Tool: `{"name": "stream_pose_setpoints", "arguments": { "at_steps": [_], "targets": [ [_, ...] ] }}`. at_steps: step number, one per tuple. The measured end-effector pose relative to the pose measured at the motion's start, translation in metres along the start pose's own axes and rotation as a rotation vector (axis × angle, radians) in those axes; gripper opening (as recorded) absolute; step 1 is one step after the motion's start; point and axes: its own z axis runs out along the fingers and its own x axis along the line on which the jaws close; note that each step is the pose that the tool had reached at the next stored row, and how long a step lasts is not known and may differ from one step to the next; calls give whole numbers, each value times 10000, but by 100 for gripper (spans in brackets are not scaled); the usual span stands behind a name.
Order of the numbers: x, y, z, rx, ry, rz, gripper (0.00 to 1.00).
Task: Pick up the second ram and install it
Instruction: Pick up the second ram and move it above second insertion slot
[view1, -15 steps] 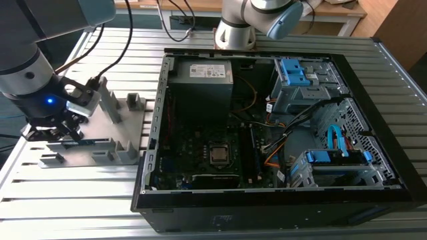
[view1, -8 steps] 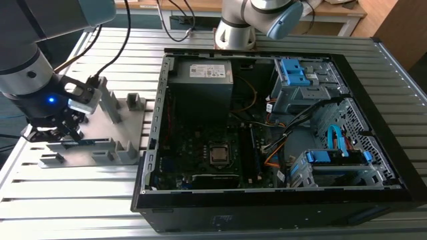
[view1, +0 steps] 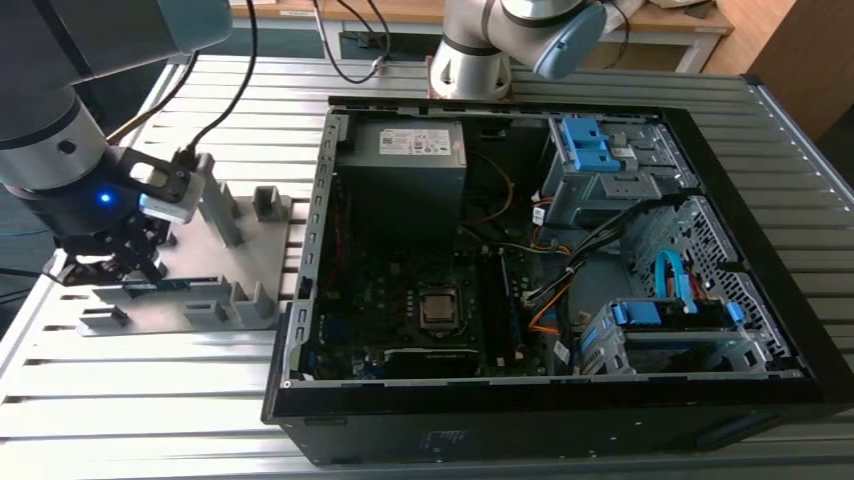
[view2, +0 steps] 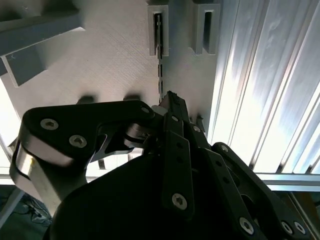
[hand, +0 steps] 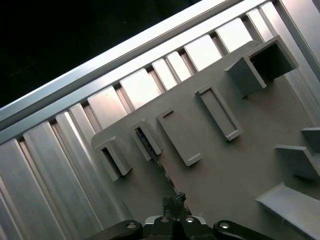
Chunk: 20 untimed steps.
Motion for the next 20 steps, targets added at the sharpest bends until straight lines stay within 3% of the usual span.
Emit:
{"name": "stream_pose_setpoints", "arguments": {
  "at_steps": [20],
  "targets": [
    [0,0,0,2,63,-1472,10]
  ]
}}
